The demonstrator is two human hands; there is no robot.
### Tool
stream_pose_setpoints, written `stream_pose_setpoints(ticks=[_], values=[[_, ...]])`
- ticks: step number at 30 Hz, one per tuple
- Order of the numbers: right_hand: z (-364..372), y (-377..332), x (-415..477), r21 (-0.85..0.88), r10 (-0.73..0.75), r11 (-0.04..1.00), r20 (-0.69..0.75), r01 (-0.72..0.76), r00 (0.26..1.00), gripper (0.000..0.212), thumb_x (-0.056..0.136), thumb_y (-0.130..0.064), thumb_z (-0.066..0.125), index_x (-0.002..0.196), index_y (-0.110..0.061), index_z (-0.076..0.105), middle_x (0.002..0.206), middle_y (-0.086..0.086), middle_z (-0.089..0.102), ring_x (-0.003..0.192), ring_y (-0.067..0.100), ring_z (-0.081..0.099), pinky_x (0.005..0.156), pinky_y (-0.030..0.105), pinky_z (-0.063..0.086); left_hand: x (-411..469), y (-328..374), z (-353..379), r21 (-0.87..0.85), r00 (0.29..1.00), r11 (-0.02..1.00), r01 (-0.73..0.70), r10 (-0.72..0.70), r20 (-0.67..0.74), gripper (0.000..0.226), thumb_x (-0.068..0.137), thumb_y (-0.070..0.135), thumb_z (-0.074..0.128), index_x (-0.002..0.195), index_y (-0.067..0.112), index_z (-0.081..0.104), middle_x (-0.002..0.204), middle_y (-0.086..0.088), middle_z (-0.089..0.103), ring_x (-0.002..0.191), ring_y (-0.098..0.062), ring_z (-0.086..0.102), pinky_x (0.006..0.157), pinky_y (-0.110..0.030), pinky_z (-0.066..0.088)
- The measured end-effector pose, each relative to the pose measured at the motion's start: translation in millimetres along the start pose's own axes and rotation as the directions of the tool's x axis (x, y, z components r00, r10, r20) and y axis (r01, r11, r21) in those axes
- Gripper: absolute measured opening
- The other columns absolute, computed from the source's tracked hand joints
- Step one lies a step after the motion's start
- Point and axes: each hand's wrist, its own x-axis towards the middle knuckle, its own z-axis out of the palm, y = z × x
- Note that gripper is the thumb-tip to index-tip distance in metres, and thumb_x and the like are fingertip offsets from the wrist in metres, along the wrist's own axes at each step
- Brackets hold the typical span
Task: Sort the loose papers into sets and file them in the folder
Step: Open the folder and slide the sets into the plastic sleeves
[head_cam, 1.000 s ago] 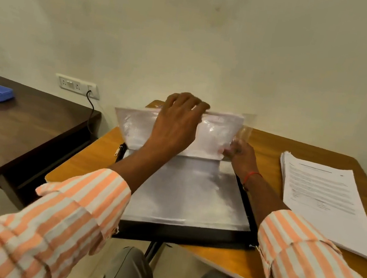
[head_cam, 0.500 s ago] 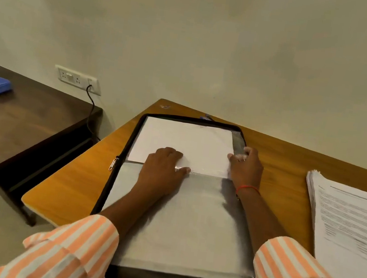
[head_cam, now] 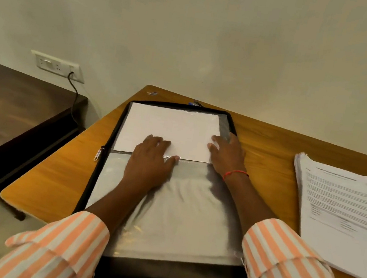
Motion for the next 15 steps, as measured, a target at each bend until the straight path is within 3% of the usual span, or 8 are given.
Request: stream_pose_setpoints(ticks=[4, 6, 10, 12, 15], values=[[-39.9, 35.8, -9.4, -0.072, -0.019, 0.997, -0.113, 0.011, 0.993, 0.034, 0.101, -0.023, 0.050, 0.132, -0.018, 0.061, 0.136, 0.017, 0.049, 0.119, 0.038, 0.053, 0.103, 0.045, 0.044, 0.4, 8.5, -6.3, 0.052, 0.999, 0.999, -0.002, 0.001, 0.033, 0.063, 0.097, 0.057, 0.049, 0.147, 0.019, 0.050, 0.155, -0.010, 0.043, 0.148, -0.028, 0.029, 0.122, -0.043, 0.020], [-68.1, 72.3, -14.1, -0.101, 0.056, 0.992, -0.162, -0.073, 0.985, 0.035, 0.095, -0.011, 0.053, 0.129, -0.016, 0.062, 0.130, 0.015, 0.053, 0.114, 0.037, 0.056, 0.101, 0.044, 0.047, -4.4, 31.1, -11.2, 0.042, 0.994, 0.997, -0.064, 0.060, 0.090, 0.063, 0.098, 0.057, 0.049, 0.148, 0.019, 0.048, 0.157, -0.009, 0.041, 0.148, -0.027, 0.030, 0.121, -0.041, 0.021], [-115.9, 138.6, -14.5, -0.144, 0.258, 0.952, -0.093, -0.270, 0.962, 0.038, 0.093, -0.009, 0.060, 0.130, -0.014, 0.062, 0.134, 0.020, 0.055, 0.120, 0.040, 0.056, 0.104, 0.046, 0.047, -22.9, 98.5, 0.6, -0.168, 0.927, 0.951, -0.259, 0.293, 0.235, 0.055, 0.097, 0.055, 0.055, 0.140, 0.019, 0.056, 0.149, -0.004, 0.049, 0.140, -0.023, 0.041, 0.113, -0.031, 0.027], [-133.3, 166.2, -18.5, -0.129, 0.323, 0.933, -0.113, -0.336, 0.940, 0.038, 0.094, -0.007, 0.060, 0.132, -0.012, 0.061, 0.136, 0.018, 0.058, 0.123, 0.038, 0.056, 0.104, 0.043, 0.046, -31.6, 126.7, 14.1, -0.198, 0.889, 0.922, -0.334, 0.378, 0.259, 0.059, 0.094, 0.060, 0.052, 0.142, 0.026, 0.055, 0.152, -0.001, 0.047, 0.140, -0.019, 0.042, 0.115, -0.035, 0.030], [-140.7, 187.0, -20.5, -0.122, 0.352, 0.924, -0.108, -0.363, 0.930, 0.043, 0.096, -0.007, 0.057, 0.139, -0.009, 0.053, 0.139, 0.019, 0.056, 0.127, 0.038, 0.054, 0.105, 0.045, 0.043, -34.5, 132.8, 24.4, -0.212, 0.880, 0.919, -0.333, 0.383, 0.281, 0.059, 0.095, 0.063, 0.050, 0.144, 0.030, 0.052, 0.154, 0.003, 0.045, 0.140, -0.018, 0.041, 0.116, -0.037, 0.033]])
